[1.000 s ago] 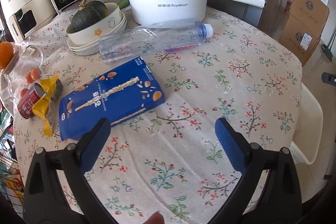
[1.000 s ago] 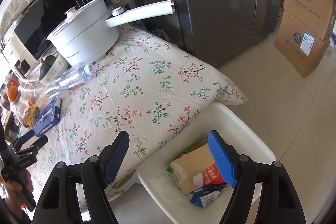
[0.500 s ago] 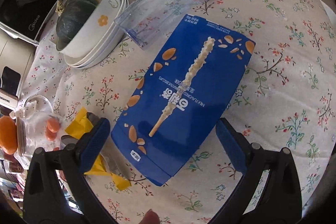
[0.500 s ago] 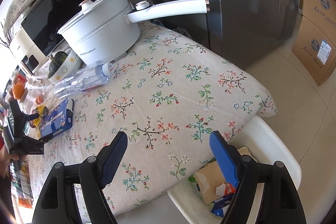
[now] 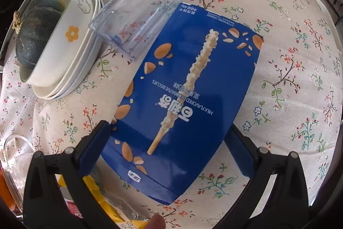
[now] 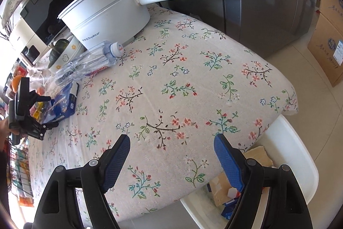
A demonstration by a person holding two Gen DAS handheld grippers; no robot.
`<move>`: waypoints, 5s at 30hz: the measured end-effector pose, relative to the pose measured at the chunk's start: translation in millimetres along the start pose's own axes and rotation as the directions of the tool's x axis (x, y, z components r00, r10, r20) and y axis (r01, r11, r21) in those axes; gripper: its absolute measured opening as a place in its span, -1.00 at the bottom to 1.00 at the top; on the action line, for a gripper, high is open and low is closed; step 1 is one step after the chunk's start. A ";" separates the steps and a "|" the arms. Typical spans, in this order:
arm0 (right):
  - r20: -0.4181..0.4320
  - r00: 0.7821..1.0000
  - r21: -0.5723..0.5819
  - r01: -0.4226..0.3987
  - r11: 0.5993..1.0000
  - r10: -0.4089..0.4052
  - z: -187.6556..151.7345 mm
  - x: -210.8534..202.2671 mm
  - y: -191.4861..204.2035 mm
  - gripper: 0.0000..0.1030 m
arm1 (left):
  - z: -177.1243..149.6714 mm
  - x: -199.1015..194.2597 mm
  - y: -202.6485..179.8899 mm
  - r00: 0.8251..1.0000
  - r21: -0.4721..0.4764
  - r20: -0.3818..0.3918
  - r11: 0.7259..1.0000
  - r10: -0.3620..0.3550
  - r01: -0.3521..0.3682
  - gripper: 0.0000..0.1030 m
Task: Collect trash
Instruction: 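Grasp the blue biscuit box with the left tool and lift it, then hold the blue box with the left tool while the right tool moves to the plastic bottle, then grasp and lift the clear plastic bottle with the right tool while the left tool holds the box, then carry the blue box and plastic bottle with both tools over the white bin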
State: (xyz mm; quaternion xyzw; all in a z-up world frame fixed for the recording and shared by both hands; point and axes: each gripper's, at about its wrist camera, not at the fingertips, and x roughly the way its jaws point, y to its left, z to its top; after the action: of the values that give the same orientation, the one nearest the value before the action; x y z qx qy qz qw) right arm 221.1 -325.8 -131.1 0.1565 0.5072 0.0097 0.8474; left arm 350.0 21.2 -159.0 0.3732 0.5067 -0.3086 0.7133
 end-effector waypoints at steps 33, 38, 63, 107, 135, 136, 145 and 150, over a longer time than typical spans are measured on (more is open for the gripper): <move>0.021 0.997 -0.002 -0.078 0.997 0.078 -10.6 -23.7 12.5 0.59 | -91.7 -17.4 52.0 0.947 -0.780 0.272 0.539 -0.168 0.319 0.67; 0.024 0.997 -0.001 -0.077 0.997 0.077 -10.6 -25.9 8.0 0.59 | -103.2 -18.1 40.3 0.925 -0.805 0.340 0.455 -0.170 0.380 -0.05; 0.063 0.989 -0.011 -0.135 0.991 0.136 -16.1 -44.8 28.8 0.59 | -95.6 -128.5 -43.1 0.757 -0.737 0.653 0.252 0.030 0.627 -0.78; 0.234 0.935 -0.958 0.268 0.102 -0.267 66.8 176.5 320.5 0.36 | -164.2 -169.7 2.1 0.782 -0.840 0.543 0.207 0.305 0.502 -0.80; 0.319 0.948 -0.698 0.242 0.674 -0.010 14.6 -57.6 234.9 0.26 | -125.4 -212.4 -61.7 0.762 -0.792 0.597 0.333 0.251 0.512 -0.79; 0.325 0.946 -0.682 0.238 0.692 -0.004 13.4 -64.2 230.1 0.26 | -122.6 -213.1 -64.7 0.762 -0.790 0.598 0.341 0.246 0.510 -0.79; 0.387 0.922 -0.555 0.221 0.802 0.014 -6.0 -123.8 182.9 0.26 | -87.3 -221.5 -97.1 0.769 -0.762 0.606 0.425 0.205 0.488 -0.80; 0.395 0.918 -0.496 0.195 0.846 0.021 -17.4 -147.5 154.1 0.26 | -61.1 -226.8 -119.8 0.774 -0.740 0.605 0.494 0.189 0.457 -0.80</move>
State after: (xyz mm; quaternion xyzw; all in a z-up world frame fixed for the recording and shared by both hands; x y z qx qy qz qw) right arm 156.5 -200.6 30.1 -0.1060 0.3149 0.0778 0.9400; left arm 154.7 23.3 18.2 -0.1980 0.3576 -0.1770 0.8953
